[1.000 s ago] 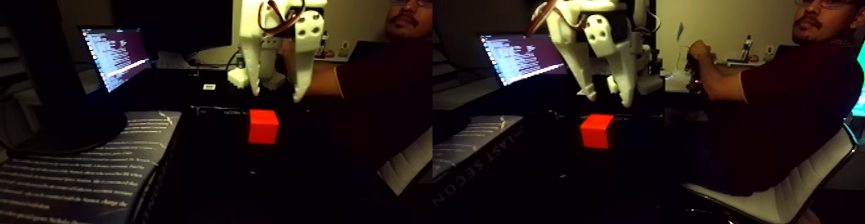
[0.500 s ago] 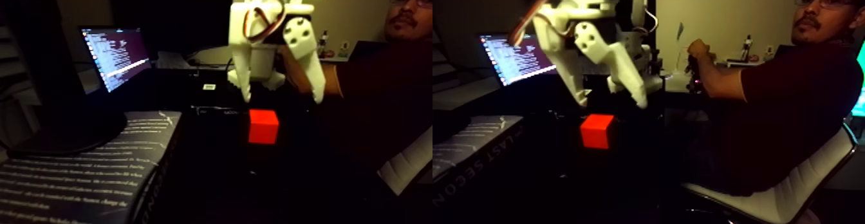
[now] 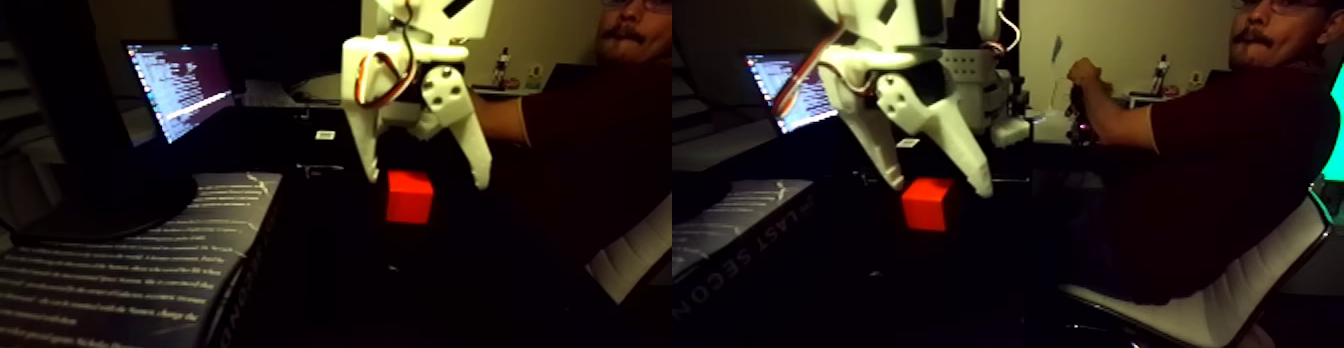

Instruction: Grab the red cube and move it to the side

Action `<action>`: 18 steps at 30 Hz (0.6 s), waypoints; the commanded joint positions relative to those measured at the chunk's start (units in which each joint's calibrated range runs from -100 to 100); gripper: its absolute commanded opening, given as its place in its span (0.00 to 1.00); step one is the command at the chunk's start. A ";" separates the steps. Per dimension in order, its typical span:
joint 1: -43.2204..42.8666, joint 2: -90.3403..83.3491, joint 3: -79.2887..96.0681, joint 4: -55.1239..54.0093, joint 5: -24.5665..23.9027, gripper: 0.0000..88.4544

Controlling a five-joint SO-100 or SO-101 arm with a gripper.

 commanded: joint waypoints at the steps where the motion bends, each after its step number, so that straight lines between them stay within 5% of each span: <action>1: 0.85 1.15 -0.16 -2.19 0.22 0.45; 13: 1.35 4.34 -0.16 -2.78 0.33 0.44; 18: 1.35 4.26 -0.07 -2.70 0.11 0.26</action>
